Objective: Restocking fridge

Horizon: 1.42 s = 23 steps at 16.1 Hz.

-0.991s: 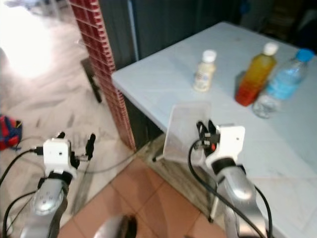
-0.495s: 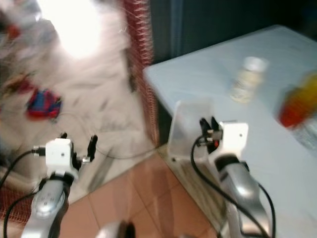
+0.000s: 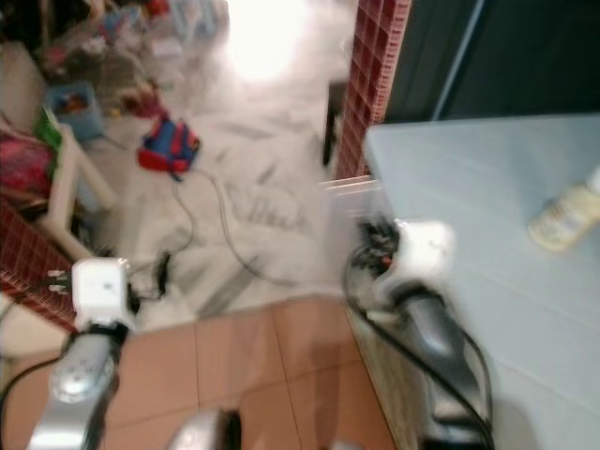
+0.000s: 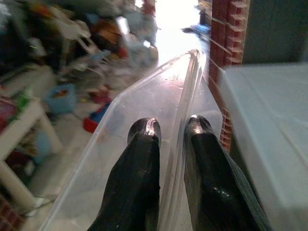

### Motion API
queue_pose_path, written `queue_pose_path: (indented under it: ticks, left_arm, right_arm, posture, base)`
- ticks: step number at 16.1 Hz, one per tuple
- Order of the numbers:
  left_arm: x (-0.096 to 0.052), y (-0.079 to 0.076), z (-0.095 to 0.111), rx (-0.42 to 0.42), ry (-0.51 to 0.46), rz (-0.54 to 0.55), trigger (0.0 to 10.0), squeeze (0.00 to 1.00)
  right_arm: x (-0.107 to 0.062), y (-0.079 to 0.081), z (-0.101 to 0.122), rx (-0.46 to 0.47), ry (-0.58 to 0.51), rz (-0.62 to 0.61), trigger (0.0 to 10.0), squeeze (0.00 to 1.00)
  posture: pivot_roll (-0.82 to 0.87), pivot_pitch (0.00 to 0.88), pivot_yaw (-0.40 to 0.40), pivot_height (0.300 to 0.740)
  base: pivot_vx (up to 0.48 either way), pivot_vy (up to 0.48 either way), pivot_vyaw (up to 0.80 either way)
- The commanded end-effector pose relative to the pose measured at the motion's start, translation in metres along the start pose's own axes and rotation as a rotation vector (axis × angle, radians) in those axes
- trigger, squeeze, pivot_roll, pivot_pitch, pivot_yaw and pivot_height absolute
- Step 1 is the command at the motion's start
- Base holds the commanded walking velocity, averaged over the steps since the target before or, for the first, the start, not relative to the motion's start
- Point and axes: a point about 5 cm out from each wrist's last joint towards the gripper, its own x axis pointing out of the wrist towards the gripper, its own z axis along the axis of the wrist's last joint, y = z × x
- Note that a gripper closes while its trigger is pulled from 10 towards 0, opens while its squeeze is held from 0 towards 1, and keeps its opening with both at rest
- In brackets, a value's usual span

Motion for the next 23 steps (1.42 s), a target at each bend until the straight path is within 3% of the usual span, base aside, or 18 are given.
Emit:
queue_pose_path:
  ticks: [1,5,13,23]
  left_arm:
    - [0.003,-0.005,0.004,0.000,-0.024,0.003,10.0,0.00]
    - [0.002,-0.005,0.005,-0.018,-0.045,0.059,10.0,0.00]
    - [0.005,-0.008,0.005,-0.002,-0.042,0.005,10.0,0.00]
    - [0.003,-0.009,0.004,0.000,-0.031,-0.019,10.0,0.00]
  right_arm:
    - [0.001,-0.008,-0.002,-0.008,0.014,-0.007,10.0,0.00]
    - [0.028,0.000,0.003,-0.008,-0.010,0.064,10.0,0.00]
    - [0.016,0.000,-0.010,0.008,0.003,0.024,10.0,0.00]
    - [0.014,-0.006,-0.010,0.005,-0.001,0.000,10.0,0.00]
  posture:
    - [0.04,0.028,-0.035,0.740]
    - [0.08,0.000,-0.076,0.740]
    - [0.06,0.002,-0.023,0.740]
    - [0.05,0.026,-0.009,0.740]
  base:
    - [0.000,0.000,0.00]
    - [0.000,0.000,0.00]
    - [-0.270,0.000,0.00]
    - [-0.362,0.000,0.00]
